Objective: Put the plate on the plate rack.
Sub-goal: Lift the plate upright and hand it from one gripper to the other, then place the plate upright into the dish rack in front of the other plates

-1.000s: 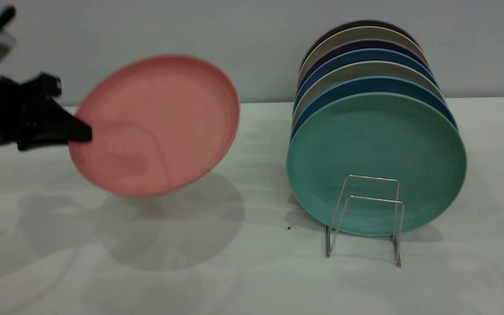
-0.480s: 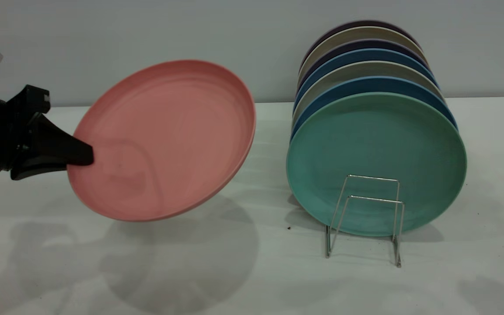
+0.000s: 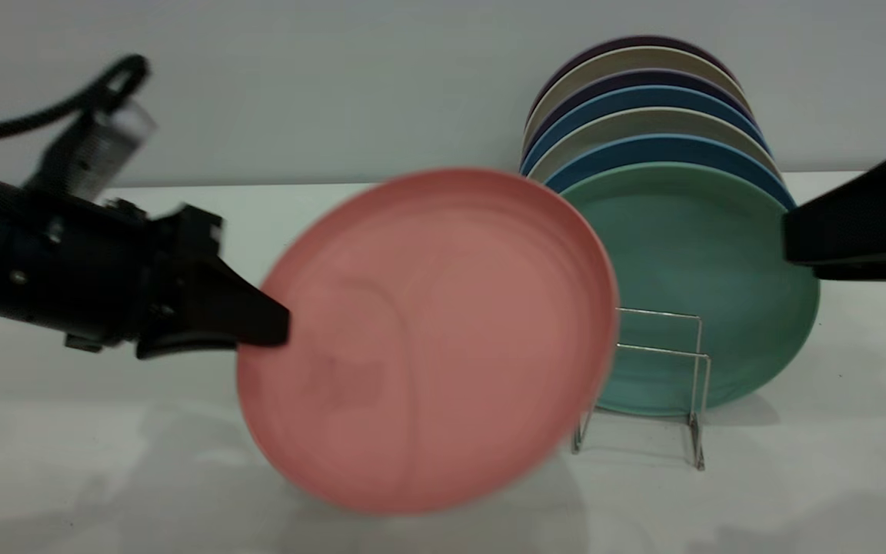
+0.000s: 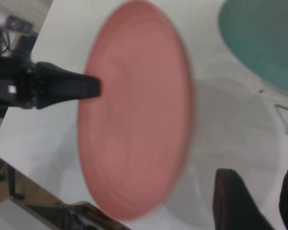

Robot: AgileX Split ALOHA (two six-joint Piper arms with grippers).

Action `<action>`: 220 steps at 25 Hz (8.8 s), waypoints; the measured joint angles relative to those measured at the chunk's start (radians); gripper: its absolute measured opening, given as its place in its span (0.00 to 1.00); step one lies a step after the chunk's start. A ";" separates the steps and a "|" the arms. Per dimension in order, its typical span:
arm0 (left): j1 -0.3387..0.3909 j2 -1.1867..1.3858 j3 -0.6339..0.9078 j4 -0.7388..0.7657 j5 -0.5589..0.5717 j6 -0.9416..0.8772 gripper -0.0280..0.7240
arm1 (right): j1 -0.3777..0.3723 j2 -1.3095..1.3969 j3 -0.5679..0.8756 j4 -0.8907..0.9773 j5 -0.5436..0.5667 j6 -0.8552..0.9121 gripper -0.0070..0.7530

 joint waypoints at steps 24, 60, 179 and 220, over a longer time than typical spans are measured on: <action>-0.146 0.000 -0.012 -0.002 -0.013 0.003 0.06 | 0.124 0.306 0.000 0.172 0.091 -0.184 0.63; -0.176 -0.032 -0.055 0.023 -0.042 -0.057 0.73 | 0.179 0.317 -0.118 0.058 -0.179 -0.356 0.19; -0.055 -0.166 0.001 0.001 -0.012 -0.015 0.70 | 0.179 0.416 -0.412 -0.324 -0.378 -0.677 0.20; -0.050 -0.278 0.001 0.006 -0.033 -0.014 0.70 | 0.180 0.107 -0.411 -0.821 -0.228 -0.015 0.50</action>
